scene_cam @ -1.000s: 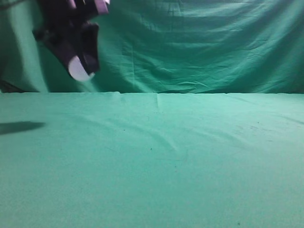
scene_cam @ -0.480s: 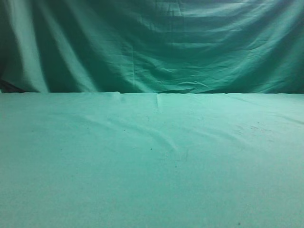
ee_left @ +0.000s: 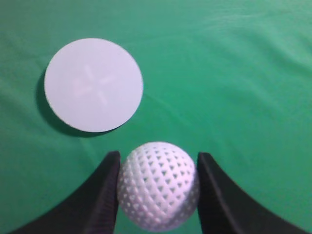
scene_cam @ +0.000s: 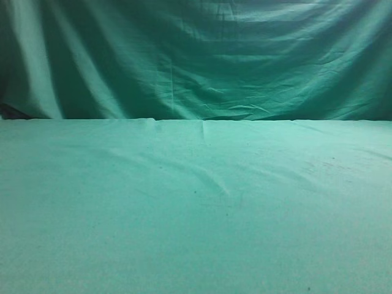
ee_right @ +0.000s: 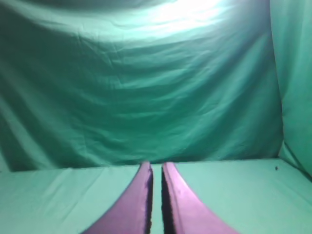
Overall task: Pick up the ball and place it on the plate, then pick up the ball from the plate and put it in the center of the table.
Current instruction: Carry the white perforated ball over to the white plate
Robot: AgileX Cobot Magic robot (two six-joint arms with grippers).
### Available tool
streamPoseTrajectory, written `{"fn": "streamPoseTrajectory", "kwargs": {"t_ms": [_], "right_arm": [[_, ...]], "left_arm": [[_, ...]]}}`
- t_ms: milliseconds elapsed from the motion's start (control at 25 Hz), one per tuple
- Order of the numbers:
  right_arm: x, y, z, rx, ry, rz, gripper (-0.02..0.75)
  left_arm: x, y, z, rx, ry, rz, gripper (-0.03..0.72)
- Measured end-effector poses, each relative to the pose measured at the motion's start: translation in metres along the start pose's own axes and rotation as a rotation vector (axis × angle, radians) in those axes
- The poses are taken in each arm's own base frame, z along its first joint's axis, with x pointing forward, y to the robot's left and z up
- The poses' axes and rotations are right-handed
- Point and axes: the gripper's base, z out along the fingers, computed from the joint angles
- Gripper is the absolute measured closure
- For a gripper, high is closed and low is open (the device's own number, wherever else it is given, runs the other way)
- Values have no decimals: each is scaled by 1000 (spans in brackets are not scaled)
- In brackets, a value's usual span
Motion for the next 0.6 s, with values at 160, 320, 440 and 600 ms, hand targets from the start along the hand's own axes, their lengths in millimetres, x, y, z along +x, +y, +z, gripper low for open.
{"fn": "streamPoseTrajectory", "kwargs": {"t_ms": [160,320,440,600], "right_arm": [[-18,1,3,9,206,0,681],[-28,1,18,21,481,0,681],[-30,2,33,23,576,11,681],[-29,5,40,6,664,57,681]], "left_arm": [[4,24,4,-40,0,-85,379],[1,34,16,-53,8,-120,379],[-2,37,30,-53,38,-126,379],[-7,43,55,-57,79,-128,379]]}}
